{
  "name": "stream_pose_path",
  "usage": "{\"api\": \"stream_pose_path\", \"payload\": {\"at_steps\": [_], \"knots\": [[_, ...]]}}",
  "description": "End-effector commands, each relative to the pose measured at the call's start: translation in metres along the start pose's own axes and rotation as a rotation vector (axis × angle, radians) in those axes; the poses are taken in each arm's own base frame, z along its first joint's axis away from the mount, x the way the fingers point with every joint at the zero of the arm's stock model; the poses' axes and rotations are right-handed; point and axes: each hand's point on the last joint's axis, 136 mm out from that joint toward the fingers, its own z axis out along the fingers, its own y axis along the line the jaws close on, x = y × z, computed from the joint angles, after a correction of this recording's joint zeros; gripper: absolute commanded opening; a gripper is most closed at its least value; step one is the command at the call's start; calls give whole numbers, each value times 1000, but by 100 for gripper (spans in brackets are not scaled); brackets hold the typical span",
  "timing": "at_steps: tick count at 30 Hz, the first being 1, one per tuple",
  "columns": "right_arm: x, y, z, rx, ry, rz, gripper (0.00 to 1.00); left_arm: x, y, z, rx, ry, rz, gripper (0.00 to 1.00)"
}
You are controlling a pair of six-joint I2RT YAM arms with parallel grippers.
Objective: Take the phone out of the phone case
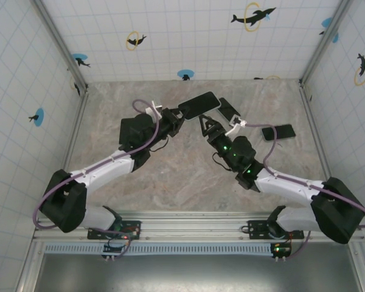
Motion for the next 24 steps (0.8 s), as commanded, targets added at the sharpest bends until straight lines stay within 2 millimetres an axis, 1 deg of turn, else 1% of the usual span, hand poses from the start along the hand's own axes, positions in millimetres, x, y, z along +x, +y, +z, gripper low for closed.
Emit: {"api": "stream_pose_path", "payload": {"at_steps": [1, 4, 7, 10, 12, 14, 15, 17, 19, 21, 22, 23, 24], "knots": [[-15, 36, 11, -96, -77, 120, 62, -5, -48, -8, 152, -35, 15, 2], [-13, 35, 17, -104, -81, 169, 54, -1, -48, -8, 164, -31, 7, 3], [-11, 44, 23, -137, -79, 191, 47, 3, -50, -6, 167, -23, 11, 3], [-8, 50, 29, -166, -74, 228, 37, 3, -49, -5, 165, -23, 6, 3], [-7, 53, 30, -181, -80, 248, 25, 2, -50, -3, 168, -25, 5, 3], [-6, 52, 30, -182, -84, 256, 19, 3, -50, -3, 169, -22, 4, 3], [-6, 52, 30, -181, -88, 260, 18, 3, -50, -2, 169, -21, 5, 3], [-7, 51, 31, -180, -95, 263, 10, 3, -48, -2, 161, -21, 5, 4], [-8, 51, 31, -181, -99, 264, 6, 4, -45, -2, 155, -21, 5, 8], [-10, 51, 30, -181, -106, 265, 4, 3, -42, -3, 142, -26, 3, 15], [-11, 51, 30, -181, -107, 264, 2, 3, -41, -3, 138, -26, 5, 18], [-12, 51, 30, -182, -110, 263, 0, 3, -41, -4, 135, -26, 8, 23], [-13, 52, 29, -185, -110, 258, 0, 3, -41, -4, 129, -25, 12, 32]]}}
